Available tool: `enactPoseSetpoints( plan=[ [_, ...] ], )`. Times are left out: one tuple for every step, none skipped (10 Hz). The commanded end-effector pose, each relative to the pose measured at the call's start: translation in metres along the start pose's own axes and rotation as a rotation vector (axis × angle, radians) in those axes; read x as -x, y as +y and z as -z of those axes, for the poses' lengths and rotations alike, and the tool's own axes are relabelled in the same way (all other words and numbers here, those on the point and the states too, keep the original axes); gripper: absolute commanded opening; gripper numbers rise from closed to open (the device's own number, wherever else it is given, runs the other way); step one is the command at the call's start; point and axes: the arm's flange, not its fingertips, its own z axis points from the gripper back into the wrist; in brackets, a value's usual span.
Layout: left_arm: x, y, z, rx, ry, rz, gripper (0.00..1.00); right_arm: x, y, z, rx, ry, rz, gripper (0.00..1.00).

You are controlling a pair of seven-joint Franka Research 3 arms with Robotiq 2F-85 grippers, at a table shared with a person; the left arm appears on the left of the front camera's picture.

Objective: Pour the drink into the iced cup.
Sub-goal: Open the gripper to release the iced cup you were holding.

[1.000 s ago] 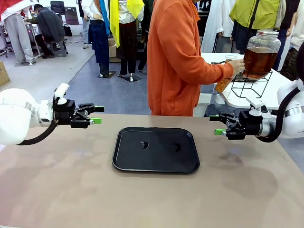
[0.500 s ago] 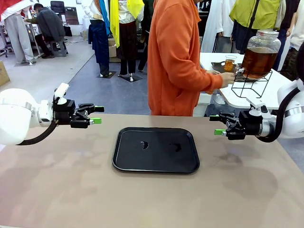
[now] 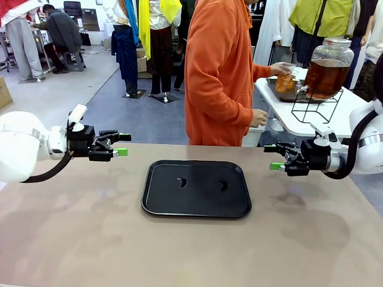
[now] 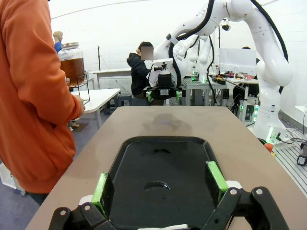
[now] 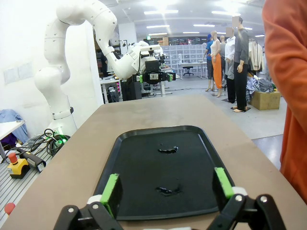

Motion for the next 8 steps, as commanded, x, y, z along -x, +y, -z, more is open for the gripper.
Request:
enactPoseSetpoints(
  plan=[
    [-0.0023, 0.0012, 0.0013, -0.004, -0.008, 0.002, 1.0, -0.0024, 0.0, 0.0001, -0.001, -0.002, -0.005, 1.0],
    [-0.0023, 0.0012, 0.0013, -0.004, -0.008, 0.002, 1.0, -0.0024, 0.0, 0.0001, -0.001, -0.002, -0.005, 1.0],
    [-0.0023, 0.0012, 0.0013, -0.004, -0.008, 0.002, 1.0, -0.0024, 0.0, 0.0001, -0.001, -0.002, -0.005, 1.0],
    [-0.0023, 0.0012, 0.0013, -0.004, -0.008, 0.002, 1.0, -0.0024, 0.0, 0.0001, -0.001, -0.002, -0.005, 1.0],
    [-0.0023, 0.0012, 0.0013, -0.004, -0.008, 0.002, 1.0, -0.0024, 0.0, 0.0001, -0.001, -0.002, -0.005, 1.0],
    [-0.0023, 0.0012, 0.0013, -0.004, -0.008, 0.002, 1.0, -0.0024, 0.0, 0.0001, -0.001, -0.002, -0.005, 1.0],
    [-0.0023, 0.0012, 0.0013, -0.004, -0.008, 0.002, 1.0, -0.0024, 0.0, 0.0001, -0.001, -0.002, -0.005, 1.0],
    [-0.0023, 0.0012, 0.0013, -0.004, -0.008, 0.002, 1.0, -0.0024, 0.0, 0.0001, -0.001, -0.002, -0.005, 1.0]
  ],
)
